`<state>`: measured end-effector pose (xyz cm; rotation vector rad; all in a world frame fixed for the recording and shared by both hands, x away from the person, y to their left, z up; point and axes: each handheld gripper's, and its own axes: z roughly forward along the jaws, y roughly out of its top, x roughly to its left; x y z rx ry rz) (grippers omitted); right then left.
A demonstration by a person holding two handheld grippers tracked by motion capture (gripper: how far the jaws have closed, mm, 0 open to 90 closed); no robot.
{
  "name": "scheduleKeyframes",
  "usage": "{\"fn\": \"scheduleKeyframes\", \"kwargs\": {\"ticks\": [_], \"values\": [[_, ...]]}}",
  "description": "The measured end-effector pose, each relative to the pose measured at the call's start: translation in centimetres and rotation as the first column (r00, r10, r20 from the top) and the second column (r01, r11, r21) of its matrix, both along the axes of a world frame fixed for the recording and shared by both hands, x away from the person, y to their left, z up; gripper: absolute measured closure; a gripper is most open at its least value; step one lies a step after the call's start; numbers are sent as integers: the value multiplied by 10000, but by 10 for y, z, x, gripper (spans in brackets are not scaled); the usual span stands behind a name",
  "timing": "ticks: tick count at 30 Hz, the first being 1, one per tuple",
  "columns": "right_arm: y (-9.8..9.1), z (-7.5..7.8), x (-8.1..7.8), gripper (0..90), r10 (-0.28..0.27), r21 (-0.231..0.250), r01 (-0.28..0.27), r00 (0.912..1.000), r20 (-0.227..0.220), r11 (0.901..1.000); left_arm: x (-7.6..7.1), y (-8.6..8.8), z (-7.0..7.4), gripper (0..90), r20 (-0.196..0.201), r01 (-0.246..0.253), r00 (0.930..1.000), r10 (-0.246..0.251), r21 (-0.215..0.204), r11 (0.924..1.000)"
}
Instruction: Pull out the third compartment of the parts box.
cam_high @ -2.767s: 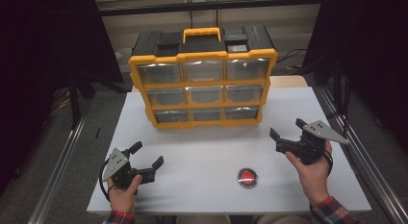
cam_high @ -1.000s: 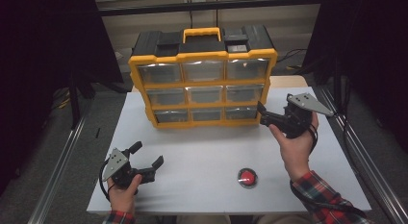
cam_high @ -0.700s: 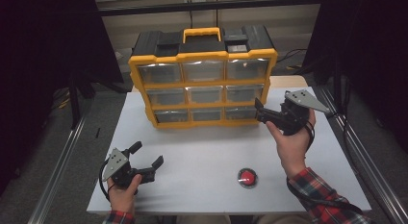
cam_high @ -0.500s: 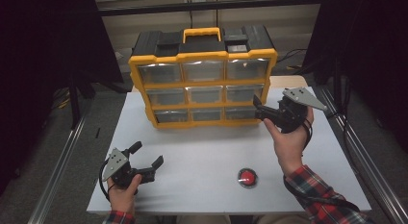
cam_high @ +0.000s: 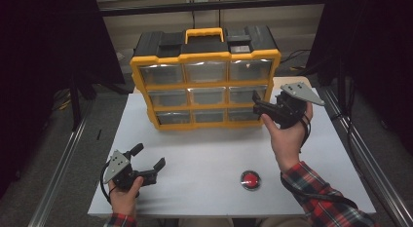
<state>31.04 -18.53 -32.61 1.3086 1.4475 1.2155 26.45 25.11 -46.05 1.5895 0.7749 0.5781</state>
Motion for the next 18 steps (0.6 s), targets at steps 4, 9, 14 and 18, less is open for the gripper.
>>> {"fn": "scheduleKeyframes", "kwargs": {"ticks": [4,9,14,18], "values": [[2,3,3,38,-91,22,91,10000,9,10000,0,-1,0,31,-4,-35,10000,35,-126,9999],[4,6,6,38,-154,39,154,9999,-30,9999,0,-1,0,31,-23,-43,10000,43,-224,9997],[7,10,9,39,-279,-69,279,9996,-5,9996,0,-1,0,31,-26,-17,10000,17,-231,9997],[8,11,12,39,-335,-66,335,9994,46,9994,0,0,0,30,-44,-25,10000,24,-122,9999]]}}
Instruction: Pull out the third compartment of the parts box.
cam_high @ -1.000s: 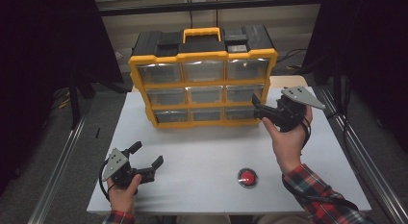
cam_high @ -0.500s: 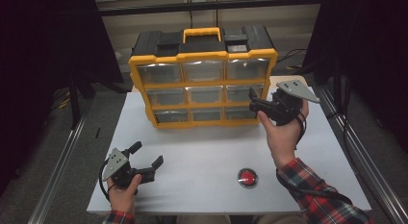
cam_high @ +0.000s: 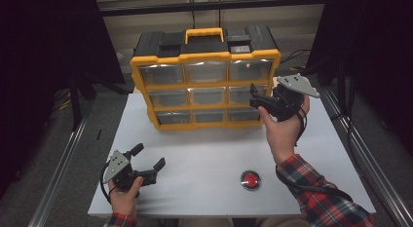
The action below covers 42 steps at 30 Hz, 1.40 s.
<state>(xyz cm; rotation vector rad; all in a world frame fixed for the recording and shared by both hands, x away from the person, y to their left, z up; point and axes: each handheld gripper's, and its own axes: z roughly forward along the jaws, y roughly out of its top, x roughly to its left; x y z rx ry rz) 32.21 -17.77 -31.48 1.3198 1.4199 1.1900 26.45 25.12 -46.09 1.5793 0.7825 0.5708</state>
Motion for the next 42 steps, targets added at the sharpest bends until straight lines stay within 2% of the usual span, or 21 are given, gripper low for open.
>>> {"fn": "scheduleKeyframes", "kwargs": {"ticks": [4,18,19,23,27,29,42], "values": [[2,2,2,39,-61,31,62,10000,-23,10000,0,-1,0,31,7,-2,10000,2,-124,9999],[9,10,10,42,-239,-11,239,9997,54,9997,0,-1,0,31,8,9,10000,-9,-124,9999],[9,10,11,42,-244,-12,244,9997,41,9997,0,-1,0,31,9,31,10000,-31,6,10000],[9,11,13,42,-273,2,273,9996,60,9996,0,-1,0,31,-2,-33,10000,33,29,10000],[10,13,17,42,-311,33,310,9995,32,9995,0,-2,-1,31,-26,-80,10000,80,-120,9999],[11,14,18,42,-340,71,340,9994,60,9994,0,-1,-1,31,-25,-55,10000,55,-14,10000],[16,20,25,42,-451,132,449,9989,102,9989,0,-1,-2,31,-61,17,10000,-17,-108,9999]]}}
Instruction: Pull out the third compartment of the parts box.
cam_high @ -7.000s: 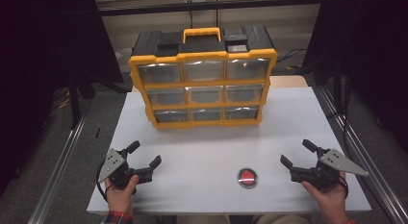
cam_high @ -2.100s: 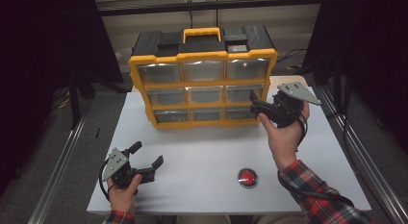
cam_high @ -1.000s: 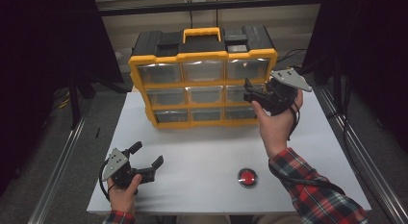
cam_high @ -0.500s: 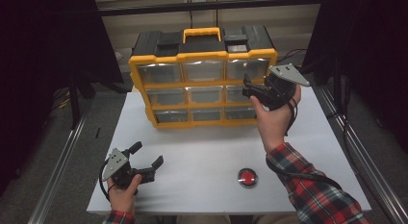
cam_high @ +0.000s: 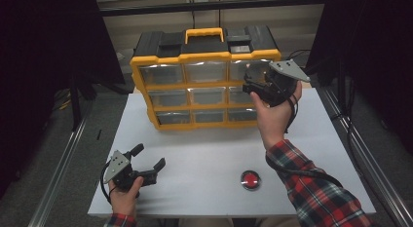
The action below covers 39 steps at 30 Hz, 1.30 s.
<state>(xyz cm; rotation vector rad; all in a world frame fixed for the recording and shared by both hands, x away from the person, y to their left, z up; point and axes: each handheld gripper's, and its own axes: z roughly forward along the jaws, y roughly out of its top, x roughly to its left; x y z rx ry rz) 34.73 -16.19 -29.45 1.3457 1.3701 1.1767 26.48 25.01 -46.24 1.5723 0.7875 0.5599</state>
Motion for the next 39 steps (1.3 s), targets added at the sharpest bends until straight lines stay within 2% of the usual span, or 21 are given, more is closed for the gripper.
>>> {"fn": "scheduleKeyframes", "kwargs": {"ticks": [4,14,23,39], "values": [[3,2,1,43,-39,-4,39,10000,-7,10000,0,1,0,31,-1,-13,10000,13,83,10000],[11,1,5,42,31,-57,-32,10000,-45,10000,0,1,0,32,-45,-74,10000,74,-6,10000],[17,2,7,42,0,90,1,10000,-51,10000,0,2,0,31,-45,-71,10000,71,23,10000],[31,4,11,43,90,-7,-90,9999,-64,10000,-1,1,0,32,-60,-144,9999,143,-148,9998]]}}
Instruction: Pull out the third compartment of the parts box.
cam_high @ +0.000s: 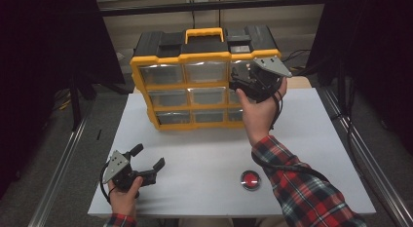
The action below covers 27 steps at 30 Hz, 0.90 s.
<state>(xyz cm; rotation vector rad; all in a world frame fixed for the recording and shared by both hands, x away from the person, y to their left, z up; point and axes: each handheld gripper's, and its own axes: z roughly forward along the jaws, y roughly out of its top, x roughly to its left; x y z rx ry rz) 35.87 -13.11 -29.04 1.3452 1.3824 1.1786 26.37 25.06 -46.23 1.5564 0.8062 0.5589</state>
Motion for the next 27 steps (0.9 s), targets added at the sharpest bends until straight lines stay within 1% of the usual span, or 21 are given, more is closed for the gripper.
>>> {"fn": "scheduleKeyframes", "kwargs": {"ticks": [6,10,13,14,15,17,21,24,27], "values": [[1,1,1,41,-81,56,81,10000,16,10000,0,0,0,32,0,12,10000,-12,0,10000],[0,2,1,44,-149,-25,149,9999,40,9999,0,0,0,32,-10,-6,10000,6,-4,10000],[0,3,0,49,-243,-391,249,9996,149,9989,0,0,0,32,-8,-3,10000,3,0,10000],[0,3,-1,49,-284,-437,291,9995,164,9986,0,0,0,32,-9,2,10000,-2,7,10000],[-1,3,-1,51,-250,-606,259,9996,166,9978,0,0,0,32,-12,1,10000,-1,2,10000],[0,4,-2,55,-347,-850,368,9990,268,9957,0,0,0,32,-6,1,10000,-1,17,10000],[0,5,-2,58,-436,-1214,483,9982,411,9914,0,0,0,32,-6,-2,10000,3,37,10000],[1,6,-4,62,-455,-1668,547,9972,588,9845,0,0,0,32,2,-13,10000,13,26,10000],[2,8,-5,68,-453,-2134,599,9963,729,9751,0,0,0,32,3,-18,10000,18,28,10000]]}}
